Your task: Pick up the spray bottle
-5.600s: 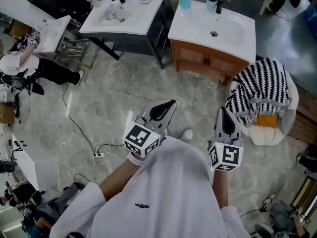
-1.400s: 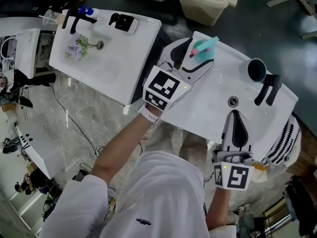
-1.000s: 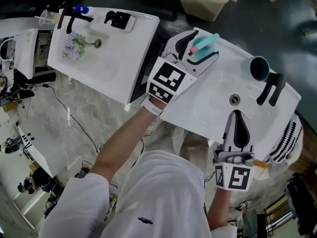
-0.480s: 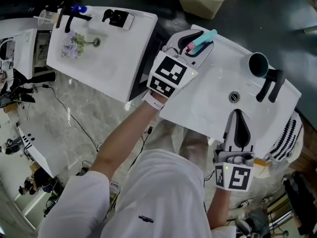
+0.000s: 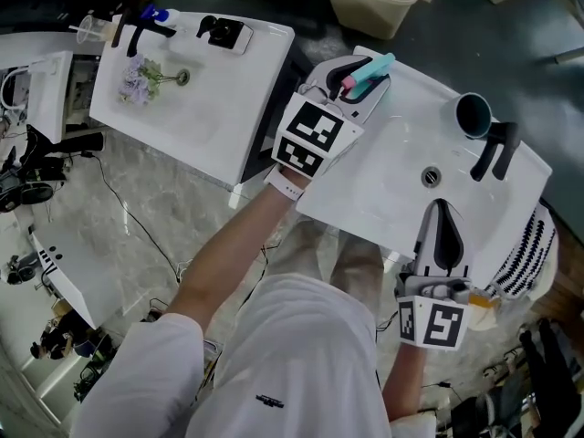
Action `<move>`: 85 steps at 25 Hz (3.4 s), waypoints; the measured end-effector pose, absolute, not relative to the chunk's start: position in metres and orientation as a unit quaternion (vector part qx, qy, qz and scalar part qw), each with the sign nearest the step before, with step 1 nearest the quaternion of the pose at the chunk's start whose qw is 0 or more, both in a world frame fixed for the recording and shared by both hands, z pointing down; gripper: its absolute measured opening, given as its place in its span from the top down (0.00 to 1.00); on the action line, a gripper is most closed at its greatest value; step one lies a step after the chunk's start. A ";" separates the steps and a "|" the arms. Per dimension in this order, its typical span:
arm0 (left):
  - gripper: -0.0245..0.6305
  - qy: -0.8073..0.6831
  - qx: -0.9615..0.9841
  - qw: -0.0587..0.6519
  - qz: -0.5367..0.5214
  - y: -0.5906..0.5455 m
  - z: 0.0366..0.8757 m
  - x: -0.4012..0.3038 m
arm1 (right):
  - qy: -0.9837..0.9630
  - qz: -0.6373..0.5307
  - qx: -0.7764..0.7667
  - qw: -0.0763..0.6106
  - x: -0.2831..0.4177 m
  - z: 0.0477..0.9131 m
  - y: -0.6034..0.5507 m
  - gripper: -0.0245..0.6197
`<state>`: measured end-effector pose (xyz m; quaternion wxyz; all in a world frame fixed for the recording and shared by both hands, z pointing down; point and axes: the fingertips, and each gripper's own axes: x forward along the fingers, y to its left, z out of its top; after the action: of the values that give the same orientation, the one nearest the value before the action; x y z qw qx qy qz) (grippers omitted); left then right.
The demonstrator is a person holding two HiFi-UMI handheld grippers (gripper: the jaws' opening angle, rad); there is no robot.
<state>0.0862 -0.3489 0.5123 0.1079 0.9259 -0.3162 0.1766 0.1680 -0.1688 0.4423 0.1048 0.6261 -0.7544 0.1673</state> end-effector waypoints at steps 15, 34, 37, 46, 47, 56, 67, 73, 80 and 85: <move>0.77 -0.335 0.925 0.099 0.151 -0.274 0.426 0.041 | -0.753 0.132 0.636 0.102 0.162 0.392 -0.132 0.95; 0.77 -0.384 0.912 0.081 0.117 -0.160 0.319 -0.029 | -0.722 0.078 0.679 0.102 0.193 0.339 -0.085 0.95; 0.77 -0.391 0.909 0.084 0.115 -0.145 0.319 -0.035 | -0.720 0.075 0.682 0.102 0.196 0.337 -0.077 0.95; 0.77 -0.403 0.904 0.083 0.116 -0.118 0.324 -0.045 | -0.716 0.071 0.687 0.100 0.196 0.331 -0.055 0.95; 0.77 -0.403 0.904 0.084 0.117 -0.116 0.325 -0.045 | -0.716 0.072 0.688 0.098 0.196 0.330 -0.052 0.95; 0.77 -0.399 0.905 0.089 0.119 -0.102 0.331 -0.045 | -0.718 0.080 0.684 0.094 0.187 0.333 -0.036 0.95; 0.77 -0.386 0.910 0.084 0.127 -0.092 0.333 -0.036 | -0.719 0.076 0.685 0.093 0.182 0.328 -0.026 0.95; 0.77 -0.380 0.912 0.082 0.130 -0.086 0.334 -0.033 | -0.719 0.075 0.685 0.090 0.180 0.325 -0.022 0.95; 0.77 -0.376 0.913 0.084 0.134 -0.081 0.337 -0.029 | -0.719 0.078 0.685 0.088 0.181 0.327 -0.019 0.95; 0.77 -0.375 0.913 0.083 0.135 -0.077 0.337 -0.024 | -0.723 0.079 0.681 0.087 0.183 0.329 -0.019 0.95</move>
<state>-0.0240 -0.0770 0.3368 0.0831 0.9133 -0.3749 0.1355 0.1825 -0.0190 0.3287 0.0867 0.6810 -0.7228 0.0792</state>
